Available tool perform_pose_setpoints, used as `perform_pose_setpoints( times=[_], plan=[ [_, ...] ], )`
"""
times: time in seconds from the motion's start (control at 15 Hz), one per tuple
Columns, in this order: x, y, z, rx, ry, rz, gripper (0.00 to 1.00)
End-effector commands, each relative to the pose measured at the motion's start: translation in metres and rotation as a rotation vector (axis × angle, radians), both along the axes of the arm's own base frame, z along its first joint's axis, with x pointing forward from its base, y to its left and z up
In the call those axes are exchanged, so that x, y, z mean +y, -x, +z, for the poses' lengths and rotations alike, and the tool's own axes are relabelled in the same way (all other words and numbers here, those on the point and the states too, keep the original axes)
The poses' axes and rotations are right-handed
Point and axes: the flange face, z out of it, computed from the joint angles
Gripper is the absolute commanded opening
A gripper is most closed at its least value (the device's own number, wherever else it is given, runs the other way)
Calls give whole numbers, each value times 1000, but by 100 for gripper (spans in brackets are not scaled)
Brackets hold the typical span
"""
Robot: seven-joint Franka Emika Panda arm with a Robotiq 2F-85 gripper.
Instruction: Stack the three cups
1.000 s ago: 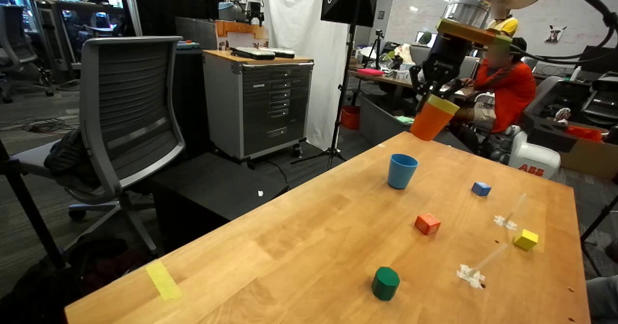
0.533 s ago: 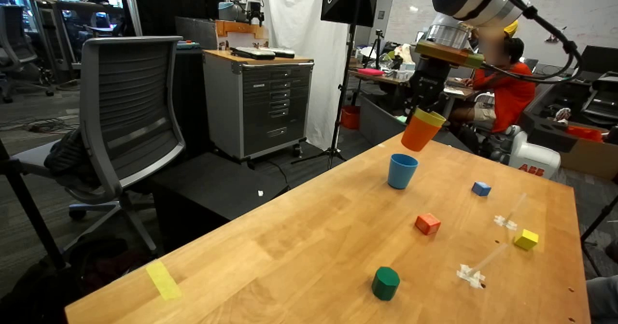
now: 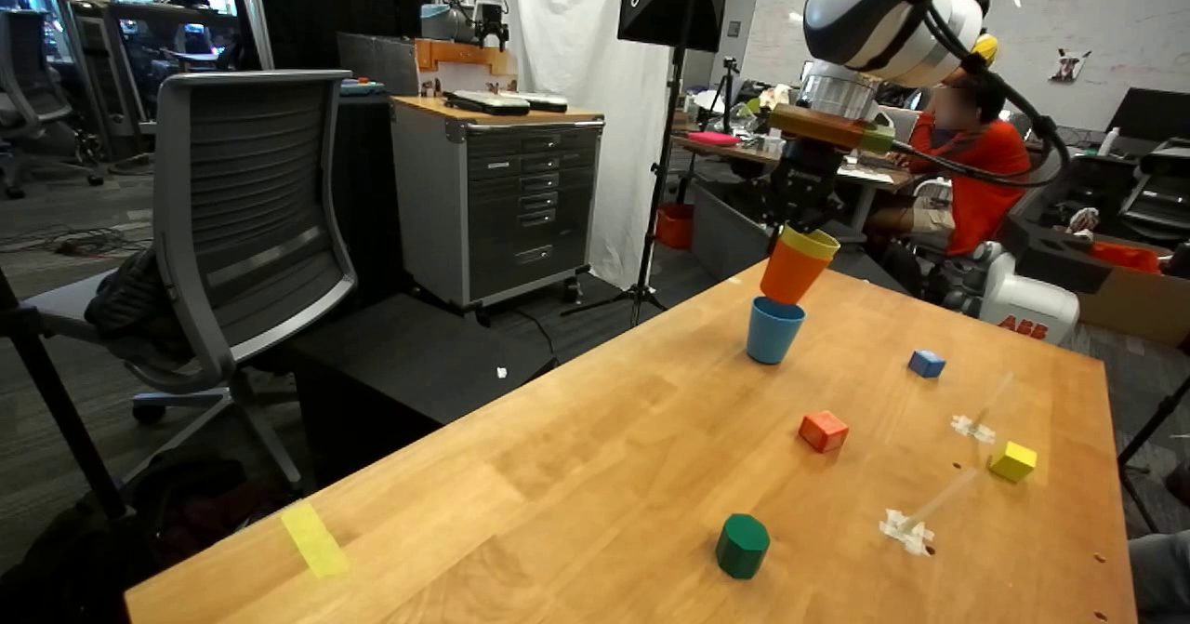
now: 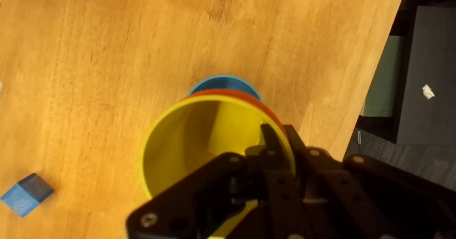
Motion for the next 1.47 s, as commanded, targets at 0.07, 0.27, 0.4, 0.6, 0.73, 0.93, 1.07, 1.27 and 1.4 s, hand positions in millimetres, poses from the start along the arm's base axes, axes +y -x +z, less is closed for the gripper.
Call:
perform_pose_setpoints(
  times=[0.07,0.27,0.4,0.6,0.73,0.93,1.07,1.27,1.4],
  plan=[
    [-2,-12,-5,27,34,-30,2],
    [-4,-13,-18,35,25,-27,2],
    [-6,-12,-29,55,22,-25,2],
    [-6,-11,-42,76,8,-19,2],
    [-8,-9,-49,83,1,-15,2],
    [-10,-9,-55,84,-10,-14,2],
    [-11,-10,-57,84,-13,-18,2],
    [-11,-11,-54,75,-20,-18,21],
    [-10,-13,-51,66,-27,-14,41]
  ],
)
